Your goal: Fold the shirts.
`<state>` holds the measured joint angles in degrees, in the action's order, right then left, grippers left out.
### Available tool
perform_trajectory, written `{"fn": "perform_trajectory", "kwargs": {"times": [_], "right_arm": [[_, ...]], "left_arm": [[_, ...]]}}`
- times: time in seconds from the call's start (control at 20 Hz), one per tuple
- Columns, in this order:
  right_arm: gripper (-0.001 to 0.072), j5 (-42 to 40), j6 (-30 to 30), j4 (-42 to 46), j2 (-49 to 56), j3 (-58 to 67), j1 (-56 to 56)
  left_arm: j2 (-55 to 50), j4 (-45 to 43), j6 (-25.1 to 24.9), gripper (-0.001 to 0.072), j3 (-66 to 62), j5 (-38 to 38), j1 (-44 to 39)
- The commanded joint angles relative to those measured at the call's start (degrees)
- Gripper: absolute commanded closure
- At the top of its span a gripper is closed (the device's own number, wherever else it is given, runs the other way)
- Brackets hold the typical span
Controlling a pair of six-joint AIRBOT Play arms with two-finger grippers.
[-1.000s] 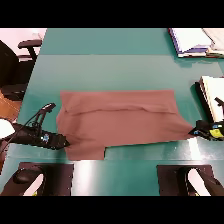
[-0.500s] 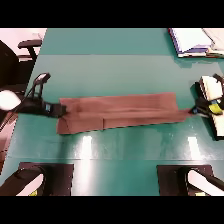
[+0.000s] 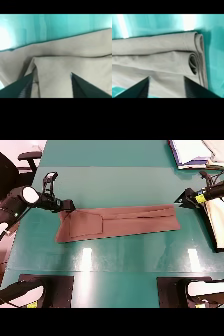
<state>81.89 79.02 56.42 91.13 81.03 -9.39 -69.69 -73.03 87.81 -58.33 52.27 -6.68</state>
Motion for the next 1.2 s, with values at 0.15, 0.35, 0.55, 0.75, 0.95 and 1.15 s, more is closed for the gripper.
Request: {"fn": "perform_trajectory", "kwargs": {"times": [0.15, 0.35, 0.55, 0.75, 0.95, 1.15], "right_arm": [[0.0177, 1.22, -4.81, -1.38, -0.07, -8.15, -9.55], [0.0181, -0.96, -6.67, -1.51, 2.71, -12.48, -9.79], [0.0242, -3.93, -7.74, -4.66, 6.69, -12.44, -3.89], [0.0696, -4.2, -9.66, -10.4, 6.47, -10.99, -1.29], [0.0696, 1.68, -9.29, -10.54, 0.17, -2.91, -0.96], [0.0696, 4.09, -6.82, -13.07, -7.39, 5.29, 3.43]], "left_arm": [[-0.85, 8.11, -1.42, 0.0684, -2.14, 3.32, 0.0], [-2.23, 19.08, -3.76, 0.0685, -2.1, 0.15, -0.66], [-6.47, 19.67, -4.22, 0.0685, -2.16, -3.3, -7.91], [-11.93, 22.01, -4.26, 0.0685, -3.93, -9.38, -15.45], [-20.09, 22.12, -4.24, 0.0685, -11.93, -9.29, -20.46], [-27.89, 22.12, -4.22, 0.0685, -19.08, -9.27, -24.46]]}}
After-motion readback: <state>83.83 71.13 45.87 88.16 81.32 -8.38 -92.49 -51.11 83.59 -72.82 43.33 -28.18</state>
